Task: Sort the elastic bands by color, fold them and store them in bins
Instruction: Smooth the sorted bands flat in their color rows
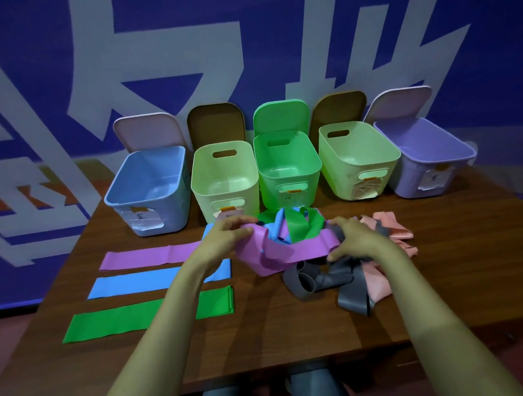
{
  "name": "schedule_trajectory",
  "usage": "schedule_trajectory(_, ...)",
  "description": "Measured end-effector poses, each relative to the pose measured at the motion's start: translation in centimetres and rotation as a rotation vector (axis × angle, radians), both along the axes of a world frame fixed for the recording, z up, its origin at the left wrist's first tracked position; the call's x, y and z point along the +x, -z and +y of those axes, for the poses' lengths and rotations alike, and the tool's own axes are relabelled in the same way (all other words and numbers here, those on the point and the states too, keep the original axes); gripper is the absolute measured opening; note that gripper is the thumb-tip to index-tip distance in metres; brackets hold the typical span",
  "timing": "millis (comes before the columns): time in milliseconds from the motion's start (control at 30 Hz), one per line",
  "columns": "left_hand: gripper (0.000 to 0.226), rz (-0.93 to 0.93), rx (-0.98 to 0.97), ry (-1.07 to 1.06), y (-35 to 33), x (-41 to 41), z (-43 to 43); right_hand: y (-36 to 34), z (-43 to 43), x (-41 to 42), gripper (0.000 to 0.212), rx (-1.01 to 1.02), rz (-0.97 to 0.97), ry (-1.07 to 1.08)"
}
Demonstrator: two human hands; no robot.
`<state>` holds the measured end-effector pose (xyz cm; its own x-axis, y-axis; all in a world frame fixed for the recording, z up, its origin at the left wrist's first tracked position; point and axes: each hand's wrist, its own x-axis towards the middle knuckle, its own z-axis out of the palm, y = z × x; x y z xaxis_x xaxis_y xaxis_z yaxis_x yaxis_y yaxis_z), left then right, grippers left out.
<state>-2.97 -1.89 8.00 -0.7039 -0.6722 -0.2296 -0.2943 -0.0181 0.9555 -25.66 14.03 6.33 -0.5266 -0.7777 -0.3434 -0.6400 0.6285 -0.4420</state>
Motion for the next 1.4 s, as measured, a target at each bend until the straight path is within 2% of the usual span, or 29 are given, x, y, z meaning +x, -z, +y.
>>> schedule_trajectory(33,0.029,-0.017,-0.042,0.011,0.1,-0.5,0.4,-0.1,-0.1,0.5,0.082,-0.016,0.032,-0.052)
schedule_trajectory(67,0.037,-0.029,-0.119,0.025,0.3,-1.0,0.7,-0.3,-0.4,1.3,0.078,-0.088,0.054,-0.083)
schedule_trajectory(133,0.049,-0.080,-0.374,0.042,0.6,-2.2,1.1,-0.4,-1.0,3.3,0.052,-0.280,0.050,-0.132)
schedule_trajectory(200,0.051,-0.107,-0.575,0.037,0.8,-3.4,1.6,-0.1,-1.7,5.5,0.033,-0.382,-0.030,-0.168)
schedule_trajectory(300,0.046,-0.018,-0.557,0.007,0.7,-4.6,2.7,1.3,-2.3,7.8,0.031,-0.418,-0.121,-0.137)
schedule_trajectory(400,0.039,0.032,-0.496,-0.063,0.6,-5.1,2.8,2.2,-2.5,8.4,0.028,-0.566,-0.165,0.049)
schedule_trajectory(433,0.037,-0.032,-0.545,-0.080,0.7,-5.1,2.7,2.1,-2.5,8.3,0.026,-0.611,-0.164,0.094)
schedule_trajectory(500,0.033,-0.280,-0.780,-0.091,1.3,-4.8,2.2,1.9,-2.6,7.9,0.023,-0.649,-0.098,0.116)
schedule_trajectory(567,0.027,-0.355,-0.974,-0.112,2.0,-4.2,2.1,1.8,-2.6,7.3,0.017,-0.642,0.000,0.075)
schedule_trajectory(633,0.024,-0.206,-1.072,-0.063,2.3,-3.9,2.4,1.5,-2.6,6.9,0.010,-0.629,0.072,0.024)
schedule_trajectory(700,0.034,-0.070,-1.165,0.029,2.6,-3.8,2.6,1.1,-2.5,6.7,0.007,-0.646,0.126,-0.009)
schedule_trajectory(800,0.039,0.015,-1.245,0.117,2.6,-3.4,3.0,0.4,-2.4,6.2,0.006,-0.681,0.171,-0.036)
schedule_trajectory(967,0.034,0.094,-1.276,0.071,2.0,-3.6,3.0,-0.5,-2.5,6.0,0.006,-0.733,0.258,-0.046)
schedule_trajectory(1067,0.034,0.091,-1.262,0.013,1.6,-4.3,2.7,-0.7,-2.8,6.2,0.011,-0.775,0.218,0.007)
schedule_trajectory(1133,0.032,0.138,-1.236,-0.006,1.1,-4.8,2.6,-0.8,-3.0,6.4,0.021,-0.788,0.126,0.016)
schedule_trajectory(1200,0.028,0.214,-1.137,-0.061,-0.2,-5.2,2.9,-0.6,-3.5,6.5,0.031,-0.740,-0.050,0.036)
schedule_trajectory(1267,0.020,0.308,-0.971,-0.167,-1.7,-5.5,3.0,0.0,-3.8,6.5,0.026,-0.658,-0.189,0.072)
schedule_trajectory(1333,0.010,0.388,-0.804,-0.321,-3.1,-5.4,2.7,0.8,-4.1,6.0,0.018,-0.619,-0.135,0.102)
schedule_trajectory(1400,0.007,0.454,-0.637,-0.449,-3.8,-4.6,1.9,1.0,-4.2,5.0,0.012,-0.600,0.015,0.109)
